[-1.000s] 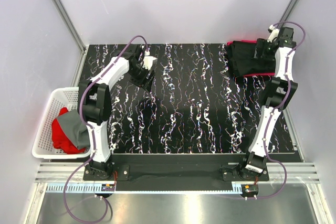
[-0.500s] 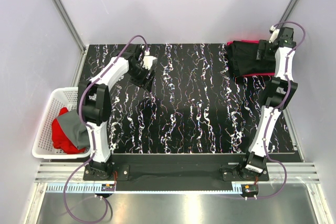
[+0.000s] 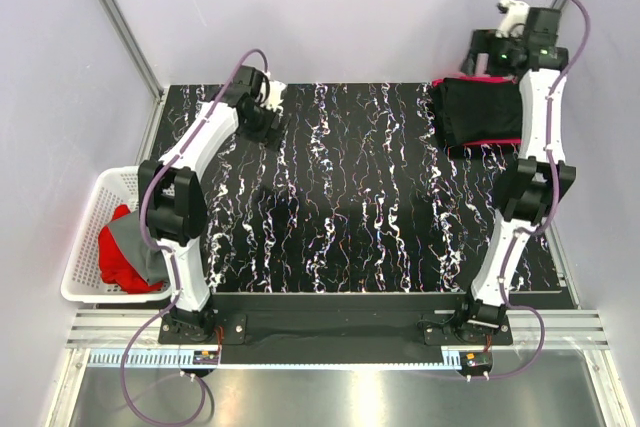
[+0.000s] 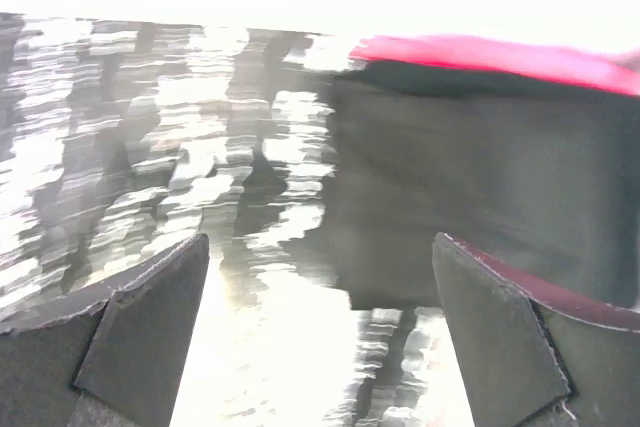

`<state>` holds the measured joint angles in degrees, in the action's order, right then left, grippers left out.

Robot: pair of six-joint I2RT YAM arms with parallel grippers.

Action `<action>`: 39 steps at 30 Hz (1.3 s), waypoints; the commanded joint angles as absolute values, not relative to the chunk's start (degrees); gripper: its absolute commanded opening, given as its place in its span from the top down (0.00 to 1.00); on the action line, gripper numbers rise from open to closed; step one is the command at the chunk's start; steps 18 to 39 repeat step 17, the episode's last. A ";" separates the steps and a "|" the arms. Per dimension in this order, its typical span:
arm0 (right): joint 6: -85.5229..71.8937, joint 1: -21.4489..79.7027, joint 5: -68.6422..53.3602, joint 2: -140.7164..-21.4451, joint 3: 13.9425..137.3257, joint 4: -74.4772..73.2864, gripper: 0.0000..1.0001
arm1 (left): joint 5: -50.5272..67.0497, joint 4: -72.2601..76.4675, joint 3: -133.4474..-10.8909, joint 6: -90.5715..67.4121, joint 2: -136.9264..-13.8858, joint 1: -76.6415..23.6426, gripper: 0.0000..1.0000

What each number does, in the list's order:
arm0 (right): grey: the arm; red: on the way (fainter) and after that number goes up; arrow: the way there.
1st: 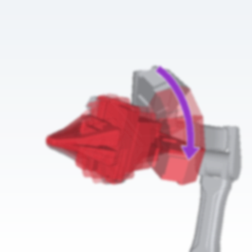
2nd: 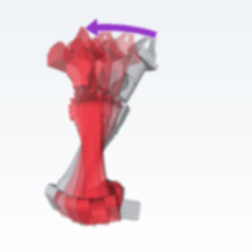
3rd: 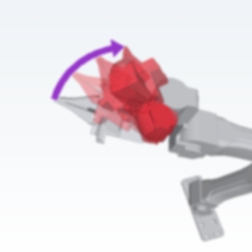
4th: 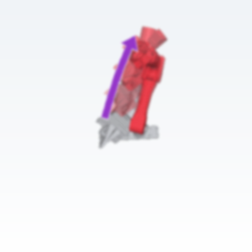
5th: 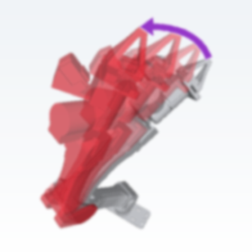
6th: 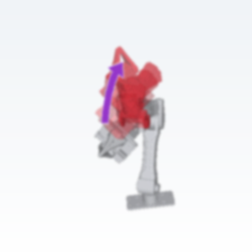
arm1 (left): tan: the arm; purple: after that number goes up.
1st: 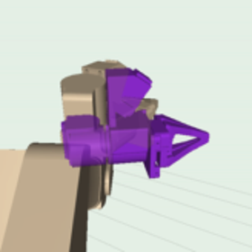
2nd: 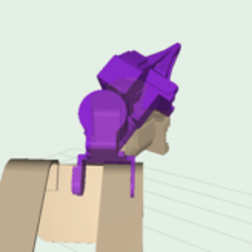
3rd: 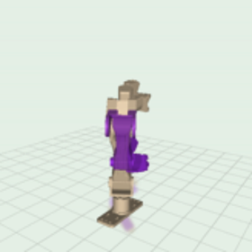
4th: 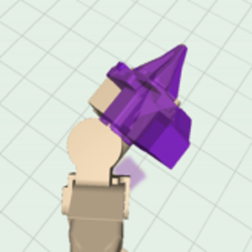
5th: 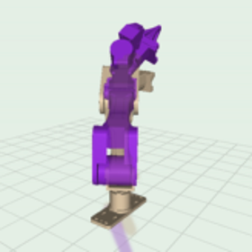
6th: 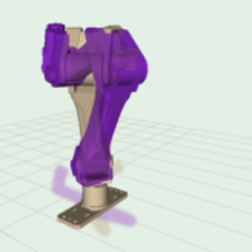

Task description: Fold and stack the t-shirts

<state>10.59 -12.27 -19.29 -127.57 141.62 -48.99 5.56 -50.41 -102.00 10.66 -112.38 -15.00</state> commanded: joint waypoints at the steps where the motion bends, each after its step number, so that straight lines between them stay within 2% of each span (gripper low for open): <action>1: 8.61 -6.96 -33.72 -121.83 130.66 -49.48 0.00 | 2.71 -47.29 -106.08 6.07 -110.57 -14.76 0.01; 5: 16.53 -0.36 -36.92 -115.24 115.00 -45.73 0.00 | 5.01 -47.37 -105.82 5.36 -108.90 -14.94 0.01; 7: 14.34 4.54 -31.57 -111.63 106.05 -41.85 0.00 | 5.18 -47.72 -104.68 4.75 -107.94 -15.03 0.01; 10: 8.45 8.77 -24.80 -110.57 101.79 -40.08 0.00 | 7.72 -49.74 -101.70 2.64 -106.09 -14.85 0.01; 13: 5.97 10.19 -26.27 -110.48 99.24 -39.99 0.00 | 10.98 -52.29 -100.99 4.30 -103.64 -14.85 0.01; 16: 7.38 10.63 -25.84 -109.60 96.16 -36.48 0.00 | 6.08 -55.54 -102.03 8.68 -100.04 -14.85 0.01; 17: 7.56 10.63 -25.32 -109.69 96.15 -35.60 0.00 | 1.54 -56.85 -102.30 10.27 -98.98 -14.68 0.01; 39: 7.56 10.63 -25.32 -109.69 96.15 -35.60 0.00 | 1.54 -56.85 -102.30 10.27 -98.98 -14.68 0.01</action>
